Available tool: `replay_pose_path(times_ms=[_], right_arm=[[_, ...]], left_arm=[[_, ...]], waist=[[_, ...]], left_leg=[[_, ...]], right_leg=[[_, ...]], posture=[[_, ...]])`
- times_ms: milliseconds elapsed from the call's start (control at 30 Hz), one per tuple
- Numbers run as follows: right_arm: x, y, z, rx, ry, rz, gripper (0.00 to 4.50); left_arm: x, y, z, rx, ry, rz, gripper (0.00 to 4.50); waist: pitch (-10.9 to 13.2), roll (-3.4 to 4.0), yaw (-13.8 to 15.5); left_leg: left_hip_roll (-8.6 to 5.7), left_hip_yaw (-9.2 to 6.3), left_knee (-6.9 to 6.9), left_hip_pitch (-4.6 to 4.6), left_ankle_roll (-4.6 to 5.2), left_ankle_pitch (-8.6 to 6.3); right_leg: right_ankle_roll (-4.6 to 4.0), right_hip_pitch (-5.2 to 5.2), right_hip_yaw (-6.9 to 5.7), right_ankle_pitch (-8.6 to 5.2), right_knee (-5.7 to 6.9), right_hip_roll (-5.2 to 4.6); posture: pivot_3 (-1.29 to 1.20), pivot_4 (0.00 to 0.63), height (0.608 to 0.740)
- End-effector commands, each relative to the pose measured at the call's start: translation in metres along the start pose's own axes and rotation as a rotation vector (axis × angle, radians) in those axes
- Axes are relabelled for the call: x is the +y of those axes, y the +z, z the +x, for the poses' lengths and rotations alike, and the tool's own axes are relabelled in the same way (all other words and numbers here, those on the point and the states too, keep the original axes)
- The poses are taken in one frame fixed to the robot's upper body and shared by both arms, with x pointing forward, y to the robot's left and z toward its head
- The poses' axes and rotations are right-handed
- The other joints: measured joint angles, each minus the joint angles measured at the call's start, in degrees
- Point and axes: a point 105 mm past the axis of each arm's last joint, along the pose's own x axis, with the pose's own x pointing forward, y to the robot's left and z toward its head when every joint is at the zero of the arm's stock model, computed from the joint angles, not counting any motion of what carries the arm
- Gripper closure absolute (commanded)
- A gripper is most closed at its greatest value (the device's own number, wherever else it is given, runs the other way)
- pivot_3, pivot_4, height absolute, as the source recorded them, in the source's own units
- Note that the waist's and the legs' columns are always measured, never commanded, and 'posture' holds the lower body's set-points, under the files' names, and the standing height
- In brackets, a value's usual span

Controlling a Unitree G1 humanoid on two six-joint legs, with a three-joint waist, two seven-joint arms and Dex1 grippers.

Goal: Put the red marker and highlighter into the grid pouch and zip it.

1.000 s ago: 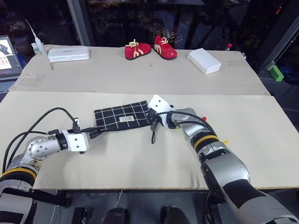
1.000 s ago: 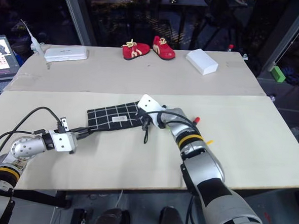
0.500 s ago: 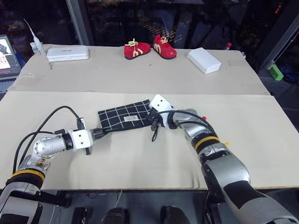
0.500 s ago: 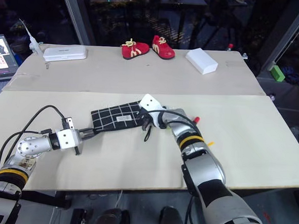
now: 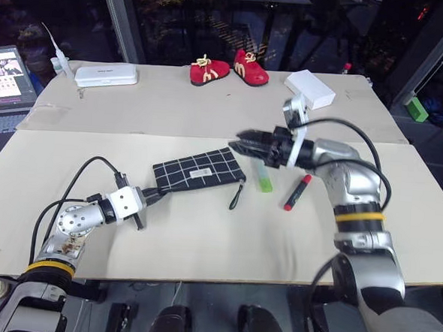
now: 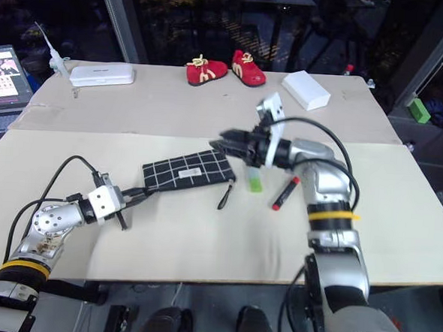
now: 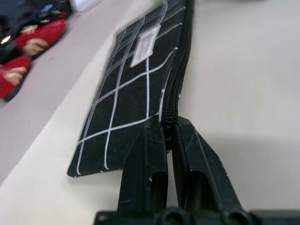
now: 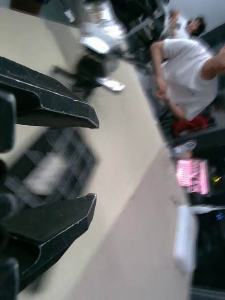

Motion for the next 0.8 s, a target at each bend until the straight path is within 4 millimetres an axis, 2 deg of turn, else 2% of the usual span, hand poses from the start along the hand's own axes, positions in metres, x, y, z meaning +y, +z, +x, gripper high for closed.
replay_pose_path(times_ms=[33,100,233,267,300,400,800], right_arm=[[0.004,-0.023,-0.008,0.108,-0.111,-0.061,1.99],[-0.001,-0.039,-0.009,0.161,-0.196,-0.047,1.99],[-0.004,-0.046,-0.003,0.182,-0.247,-0.056,1.99],[-0.011,-0.046,-0.001,0.187,-0.285,-0.063,1.99],[-0.016,-0.047,0.001,0.192,-0.313,-0.067,1.99],[-0.032,-0.03,0.004,0.154,-0.366,-0.082,1.99],[-0.018,-0.037,0.014,0.147,-0.279,0.0,1.99]], left_arm=[[0.011,0.021,-0.006,-0.052,0.063,-0.041,4.5],[0.007,0.023,-0.008,-0.045,0.053,-0.054,4.5],[0.004,0.023,-0.011,-0.032,0.046,-0.066,4.5],[0.003,0.022,-0.011,-0.025,0.04,-0.065,4.5],[0.002,0.021,-0.012,-0.02,0.036,-0.064,4.5],[0.0,0.018,-0.013,-0.009,0.021,-0.061,4.5],[0.002,0.012,-0.015,-0.004,0.045,-0.07,4.5]], waist=[[0.0,0.0,-0.3],[0.0,0.0,-0.7],[0.0,-0.01,-1.1],[0.0,-0.01,-1.1],[0.0,-0.01,-1.2],[0.0,-0.01,-1.2],[0.0,-0.01,-0.6]], left_leg=[[0.0,0.01,0.0,0.03,-0.01,0.0],[-0.02,0.09,0.0,0.12,-0.02,0.01],[-0.02,0.15,0.0,0.26,-0.11,0.07],[-0.01,0.13,0.0,0.3,-0.11,0.07],[0.0,0.13,0.0,0.33,-0.11,0.07],[-0.02,0.15,0.0,0.32,-0.12,0.07],[-0.02,0.15,0.0,0.15,-0.09,0.06]], right_leg=[[0.0,0.0,0.01,0.0,-0.02,0.0],[0.0,-0.01,0.05,0.0,-0.09,-0.02],[-0.08,0.01,0.06,0.05,-0.09,0.07],[-0.09,0.04,0.05,0.05,-0.08,0.1],[-0.09,0.06,0.05,0.04,-0.07,0.11],[-0.1,0.05,0.06,0.04,-0.08,0.1],[-0.11,0.02,0.01,0.05,-0.22,0.06]], posture=[[0.0,0.15,0.74],[0.0,0.15,0.74],[0.0,0.15,0.74],[0.0,0.15,0.74],[0.0,0.15,0.74],[0.0,0.15,0.74],[0.0,0.15,0.74]])
